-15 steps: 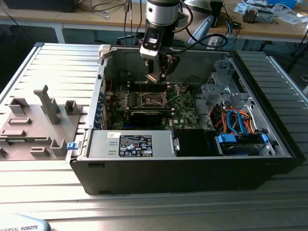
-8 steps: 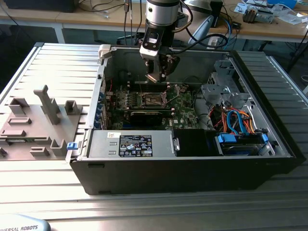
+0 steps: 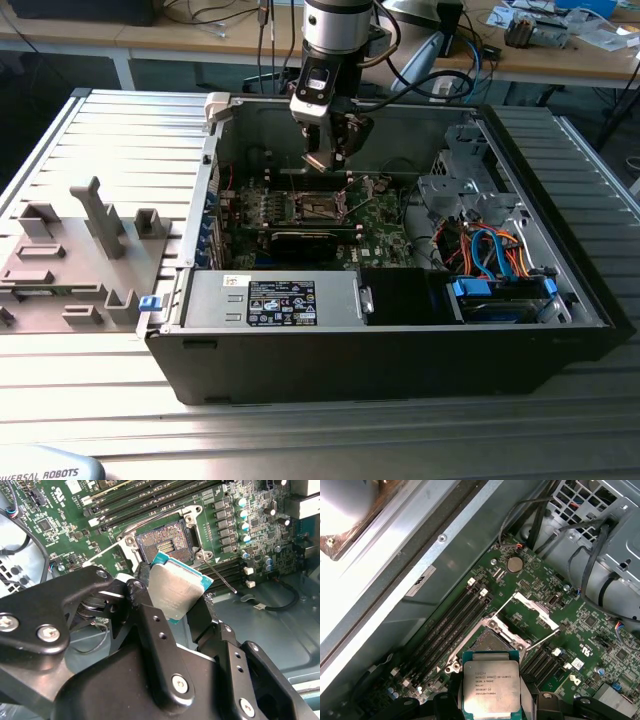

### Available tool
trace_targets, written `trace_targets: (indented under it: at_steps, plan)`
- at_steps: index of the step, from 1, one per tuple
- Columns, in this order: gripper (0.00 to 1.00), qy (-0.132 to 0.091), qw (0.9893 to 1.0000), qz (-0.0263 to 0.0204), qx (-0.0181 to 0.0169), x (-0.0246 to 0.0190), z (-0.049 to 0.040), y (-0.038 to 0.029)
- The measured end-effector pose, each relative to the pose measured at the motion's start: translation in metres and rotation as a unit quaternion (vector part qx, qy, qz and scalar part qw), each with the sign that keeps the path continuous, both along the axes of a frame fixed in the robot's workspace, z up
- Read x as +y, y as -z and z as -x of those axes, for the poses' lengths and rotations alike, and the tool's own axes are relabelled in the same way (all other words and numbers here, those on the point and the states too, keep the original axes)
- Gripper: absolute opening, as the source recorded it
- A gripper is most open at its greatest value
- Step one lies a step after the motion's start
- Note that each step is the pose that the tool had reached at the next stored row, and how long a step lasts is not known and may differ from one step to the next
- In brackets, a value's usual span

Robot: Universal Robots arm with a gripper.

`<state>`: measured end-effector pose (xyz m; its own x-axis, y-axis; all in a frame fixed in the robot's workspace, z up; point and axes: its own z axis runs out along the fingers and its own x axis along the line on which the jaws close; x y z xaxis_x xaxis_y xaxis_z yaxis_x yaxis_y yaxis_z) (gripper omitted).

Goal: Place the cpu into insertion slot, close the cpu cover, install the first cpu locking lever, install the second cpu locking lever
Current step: 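Place the cpu into insertion slot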

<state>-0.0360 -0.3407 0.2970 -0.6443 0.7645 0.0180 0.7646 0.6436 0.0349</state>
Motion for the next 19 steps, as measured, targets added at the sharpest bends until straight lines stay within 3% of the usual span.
trace_targets:
  at_steps: [19]
  plan:
    - [0.54, 0.005, 1.0, 0.0, 0.0, 0.0, 0.0, 0.0]
